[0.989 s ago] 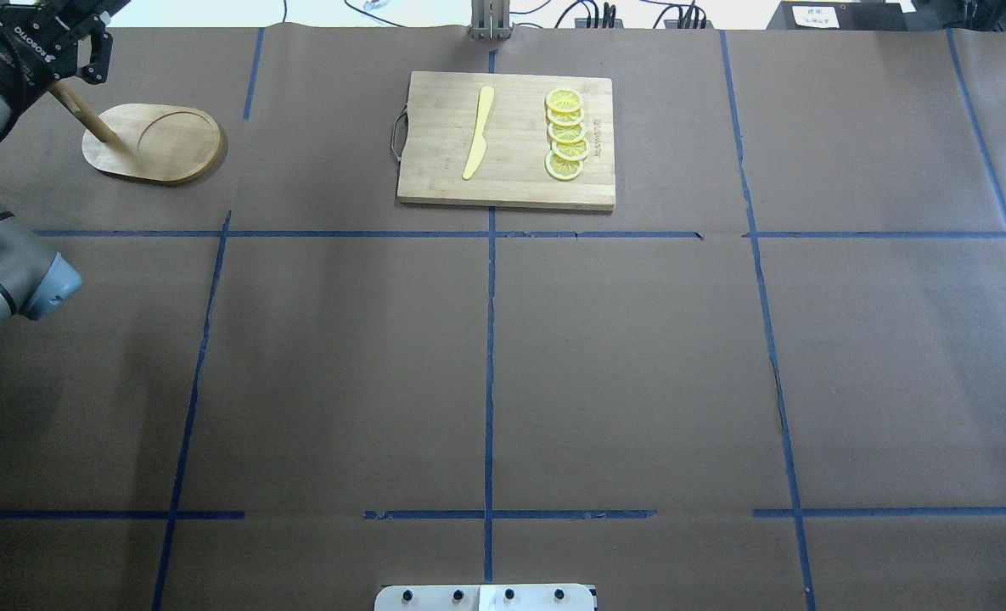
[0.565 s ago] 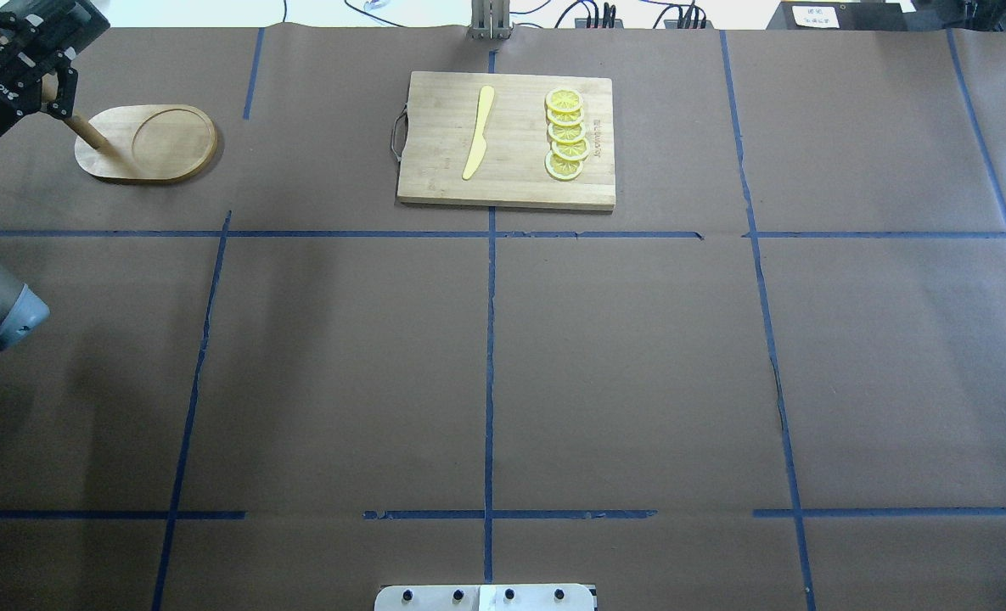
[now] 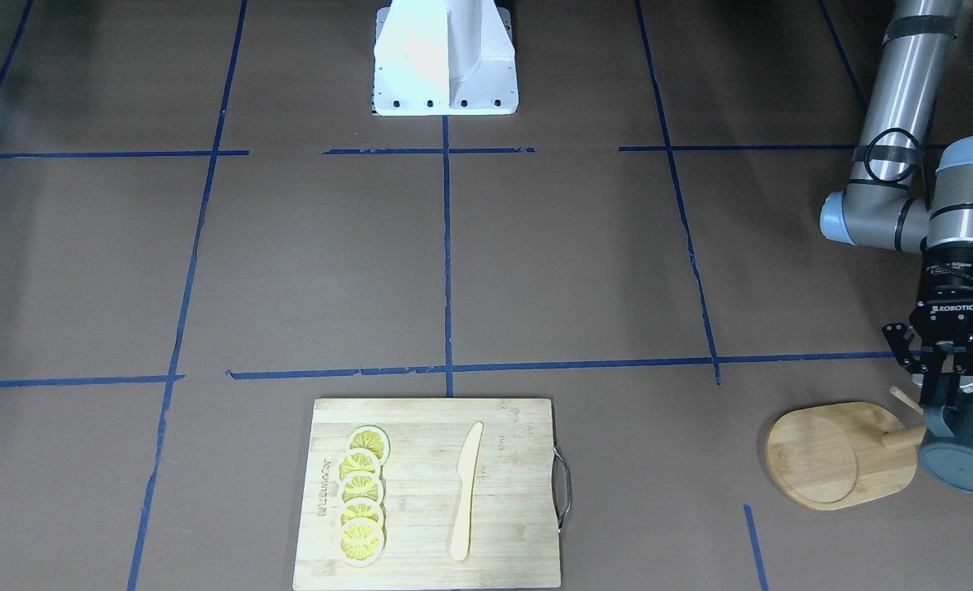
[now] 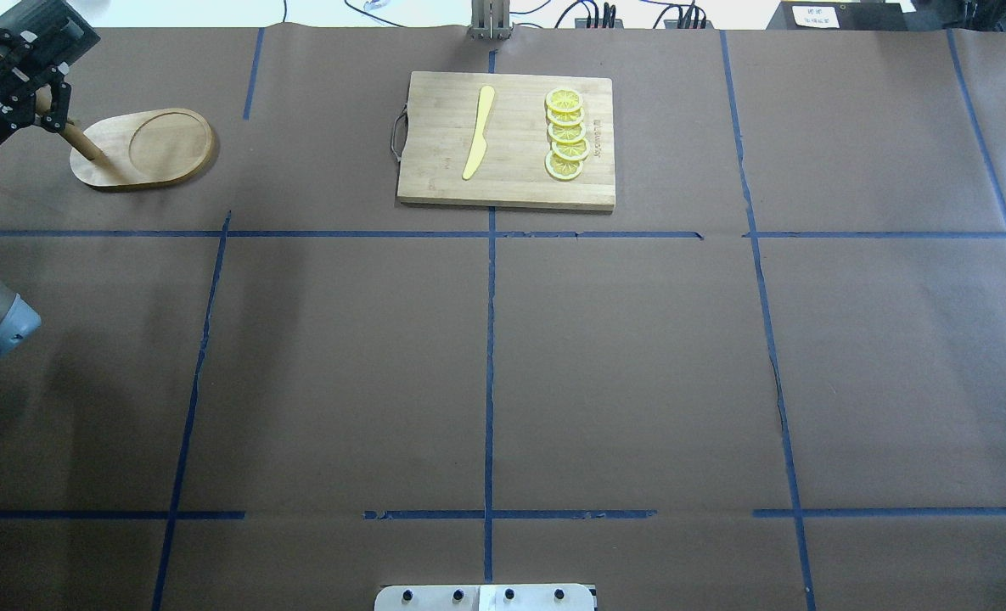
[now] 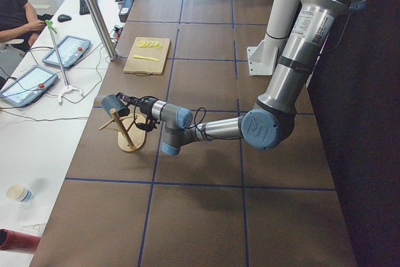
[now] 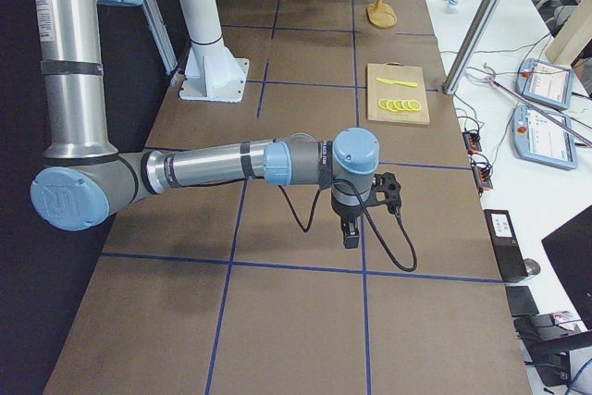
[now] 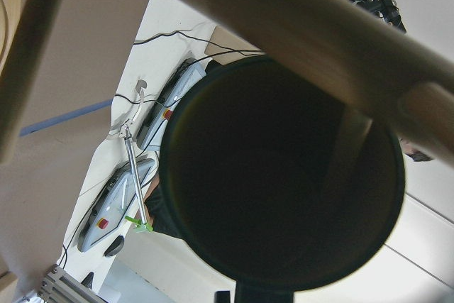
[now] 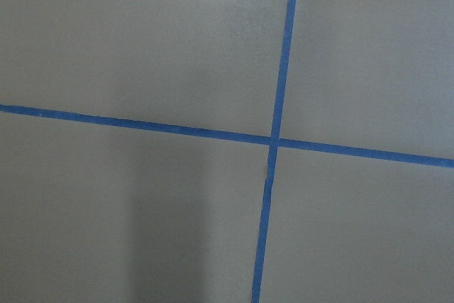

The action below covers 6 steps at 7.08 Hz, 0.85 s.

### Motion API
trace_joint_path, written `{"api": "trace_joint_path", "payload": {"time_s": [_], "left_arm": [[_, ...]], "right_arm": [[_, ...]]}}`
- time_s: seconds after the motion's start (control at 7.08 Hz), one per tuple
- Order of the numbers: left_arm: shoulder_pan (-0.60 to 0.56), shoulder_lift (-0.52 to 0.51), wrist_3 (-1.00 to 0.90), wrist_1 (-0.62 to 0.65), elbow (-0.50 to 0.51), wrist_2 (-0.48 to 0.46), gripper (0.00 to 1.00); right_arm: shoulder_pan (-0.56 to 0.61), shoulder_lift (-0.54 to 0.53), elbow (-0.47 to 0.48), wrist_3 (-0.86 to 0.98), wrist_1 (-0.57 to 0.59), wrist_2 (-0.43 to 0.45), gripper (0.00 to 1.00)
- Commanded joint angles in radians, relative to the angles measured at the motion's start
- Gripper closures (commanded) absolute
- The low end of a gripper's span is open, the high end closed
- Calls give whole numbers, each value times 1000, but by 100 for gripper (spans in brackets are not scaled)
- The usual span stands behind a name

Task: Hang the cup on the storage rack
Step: 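Tilt the mug with the left gripper and hook its handle onto a rack peg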

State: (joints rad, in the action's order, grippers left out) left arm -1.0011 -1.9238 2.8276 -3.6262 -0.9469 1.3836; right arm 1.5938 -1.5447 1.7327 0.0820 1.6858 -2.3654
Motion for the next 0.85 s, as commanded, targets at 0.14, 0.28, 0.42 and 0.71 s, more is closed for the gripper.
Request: {"api": "trace_joint_path", "payload": {"time_s": [0.14, 0.28, 0.42, 0.71], "left_arm": [[-1, 2, -5, 0, 16, 3, 1], [-10, 2, -1, 0, 16, 30, 0], [-46, 2, 10, 0, 14, 73, 0], [-172, 5, 27, 8, 2, 229, 0]], "right_arm": [[0, 0, 1, 1, 0, 0, 1], [0, 0, -1, 1, 0, 0, 0], [0, 0, -1, 1, 0, 0, 1], [0, 2, -2, 1, 0, 0, 1]]}}
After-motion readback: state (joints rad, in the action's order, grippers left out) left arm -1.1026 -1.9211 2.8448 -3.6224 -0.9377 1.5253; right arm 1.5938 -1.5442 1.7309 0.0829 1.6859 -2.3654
